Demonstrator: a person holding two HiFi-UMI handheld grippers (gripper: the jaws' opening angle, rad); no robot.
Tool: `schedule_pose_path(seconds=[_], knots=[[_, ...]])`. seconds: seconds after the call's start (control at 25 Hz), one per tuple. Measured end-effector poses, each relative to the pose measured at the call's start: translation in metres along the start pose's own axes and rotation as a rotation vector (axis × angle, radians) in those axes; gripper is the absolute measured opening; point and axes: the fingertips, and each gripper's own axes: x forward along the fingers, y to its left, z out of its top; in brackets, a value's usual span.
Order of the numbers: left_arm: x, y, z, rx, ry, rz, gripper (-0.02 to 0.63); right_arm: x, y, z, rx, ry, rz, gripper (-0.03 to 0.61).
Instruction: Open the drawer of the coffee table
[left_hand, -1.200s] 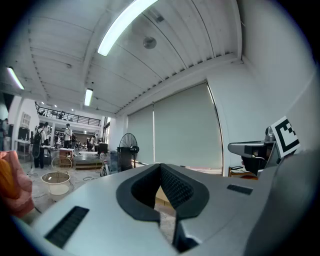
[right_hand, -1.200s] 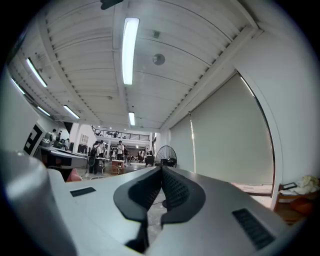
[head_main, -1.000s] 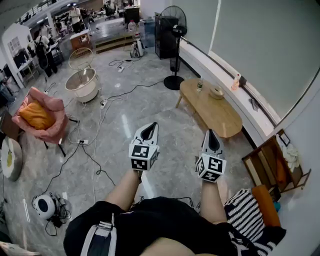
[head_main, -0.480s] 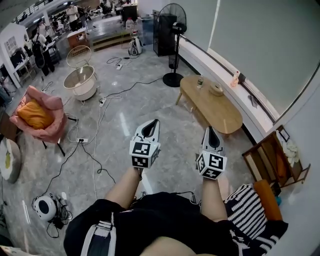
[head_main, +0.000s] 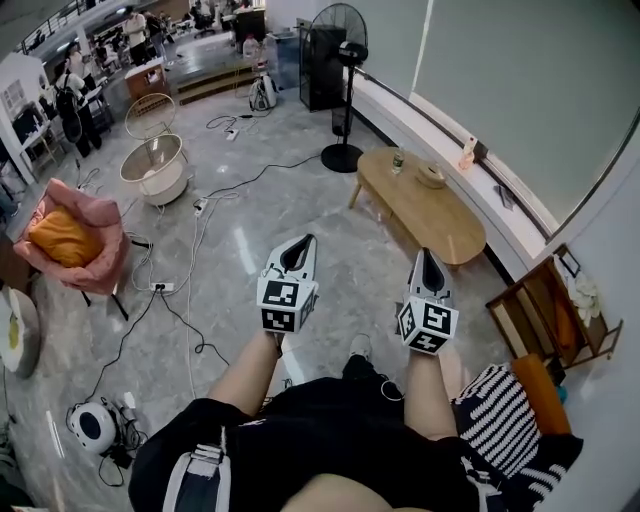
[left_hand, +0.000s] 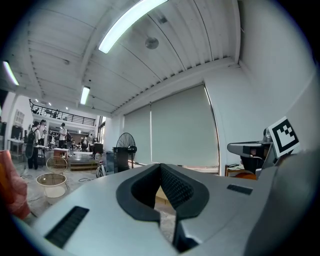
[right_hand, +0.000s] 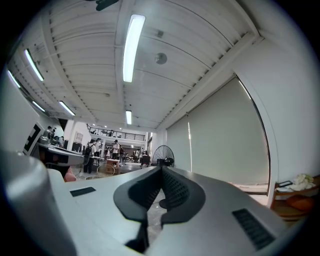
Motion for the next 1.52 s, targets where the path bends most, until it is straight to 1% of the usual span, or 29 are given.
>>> schedule_pose_path(seconds=[0.16, 0.28, 0.44, 0.52, 0.64, 0.84, 0.96, 1.04, 1.28, 1.4, 1.52], knots=[[0.039, 0.008, -0.008, 0.008, 0.007, -0.012, 0.02, 0.035, -0.015, -0.012, -0.004, 0.004, -0.016, 0.017], [0.085, 0.011, -0.014, 0.017, 0.016, -0.024, 0.02, 0.077, -0.036, -0.024, 0.003, 0.008, -0.026, 0.017], [0.169, 0.012, -0.027, -0.021, 0.033, -0.058, 0.02, 0.15, -0.075, -0.046, 0.038, 0.013, -0.034, 0.017], [0.222, 0.01, -0.03, -0.011, 0.043, -0.08, 0.02, 0.196, -0.1, -0.052, 0.043, 0.01, -0.039, 0.015], [0.309, 0.009, -0.017, 0.011, 0.034, -0.084, 0.02, 0.268, -0.146, -0.053, 0.043, 0.007, -0.045, 0.017], [0.453, 0.0, 0.022, 0.024, 0.003, -0.106, 0.02, 0.383, -0.226, -0.039, 0.036, 0.008, -0.053, 0.017], [0.521, -0.004, 0.039, 0.027, -0.008, -0.119, 0.02, 0.437, -0.261, -0.032, 0.015, 0.011, -0.055, 0.017], [0.559, -0.006, 0.041, 0.021, -0.003, -0.132, 0.02, 0.465, -0.279, -0.032, 0.002, 0.017, -0.061, 0.017], [0.653, -0.013, 0.018, -0.042, 0.075, -0.215, 0.02, 0.527, -0.322, -0.055, -0.017, 0.061, -0.098, 0.017], [0.697, -0.017, 0.013, -0.034, 0.096, -0.283, 0.02, 0.554, -0.338, -0.067, -0.014, 0.074, -0.14, 0.017], [0.739, -0.024, 0.013, 0.026, 0.093, -0.363, 0.02, 0.58, -0.357, -0.08, 0.007, 0.084, -0.209, 0.017]])
